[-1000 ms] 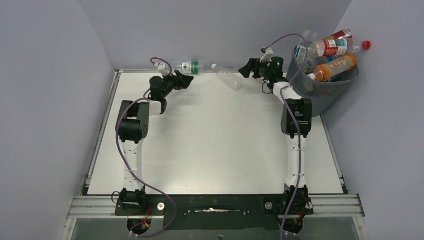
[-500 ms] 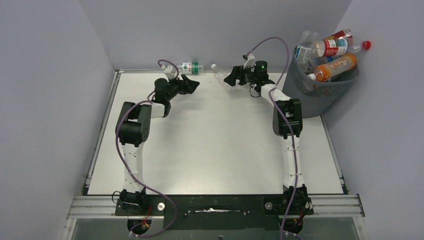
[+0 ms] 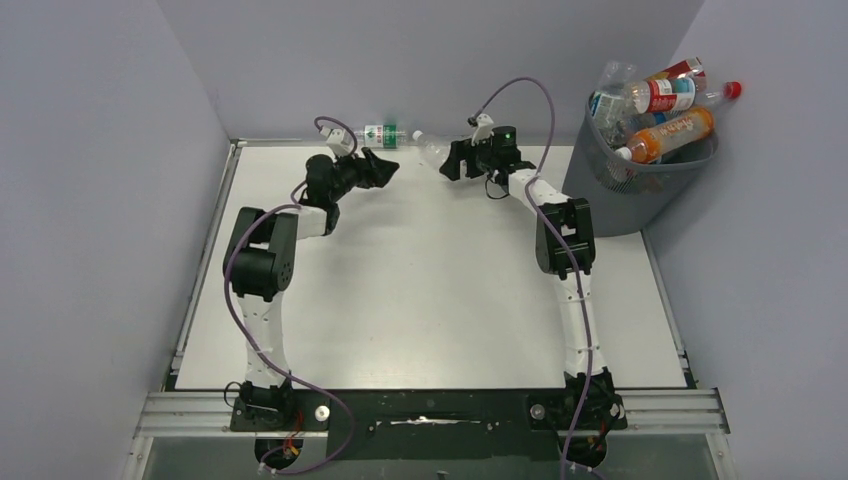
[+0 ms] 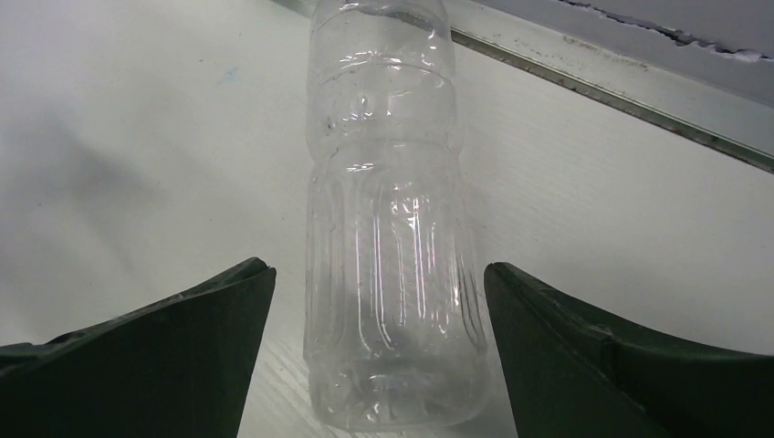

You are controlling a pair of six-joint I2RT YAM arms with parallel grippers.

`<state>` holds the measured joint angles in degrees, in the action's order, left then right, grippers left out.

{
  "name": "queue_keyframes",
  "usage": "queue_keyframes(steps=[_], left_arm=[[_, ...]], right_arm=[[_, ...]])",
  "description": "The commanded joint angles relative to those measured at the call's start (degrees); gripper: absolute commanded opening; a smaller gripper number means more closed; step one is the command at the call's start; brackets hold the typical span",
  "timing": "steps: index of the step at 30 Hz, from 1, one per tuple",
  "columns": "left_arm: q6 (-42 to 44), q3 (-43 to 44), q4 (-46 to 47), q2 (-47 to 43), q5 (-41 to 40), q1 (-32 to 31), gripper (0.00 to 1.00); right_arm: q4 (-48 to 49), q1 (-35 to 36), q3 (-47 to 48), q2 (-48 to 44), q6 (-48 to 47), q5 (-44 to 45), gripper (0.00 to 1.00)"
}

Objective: Put the plastic bottles in the bin
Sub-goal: Pick up the plastic bottle at the center of the board.

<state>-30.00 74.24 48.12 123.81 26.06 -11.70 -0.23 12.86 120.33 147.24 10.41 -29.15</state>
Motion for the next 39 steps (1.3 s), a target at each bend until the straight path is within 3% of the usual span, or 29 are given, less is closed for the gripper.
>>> queue_keyframes(steps=[1,4,9,14,26,39], left_arm=[[1.32,-1.12,1.30,-5.35,0.57,-0.36,0.75],[1.36,-2.11,1.04,-6.82,0.57,-0.59,0.75],[1.62,-4.96,0.75,-10.18,0.40,-1.29,0.75],[1.61,-8.30,0.61,-14.10,0.02,-2.44,0.75],[2.41,-14.65,-1.62,-21.42,-1.78,-6.03,0.75],[3.73,-16.55,-8.98,-28.10,-6.16,-9.15,0.75]], right_arm=[[0.12,2.09,2.76,0.27,-0.91,0.87,0.88],[-0.71,3.04,3.14,0.83,-0.76,1.33,0.83],[-1.48,3.26,1.76,-0.18,0.40,2.39,0.58],[0.65,3.45,-5.99,-6.69,1.57,3.80,0.55],[3.36,6.35,-35.85,-28.62,1.55,9.40,0.51],[-7.56,8.49,-47.66,-50.03,-2.67,10.66,0.53]])
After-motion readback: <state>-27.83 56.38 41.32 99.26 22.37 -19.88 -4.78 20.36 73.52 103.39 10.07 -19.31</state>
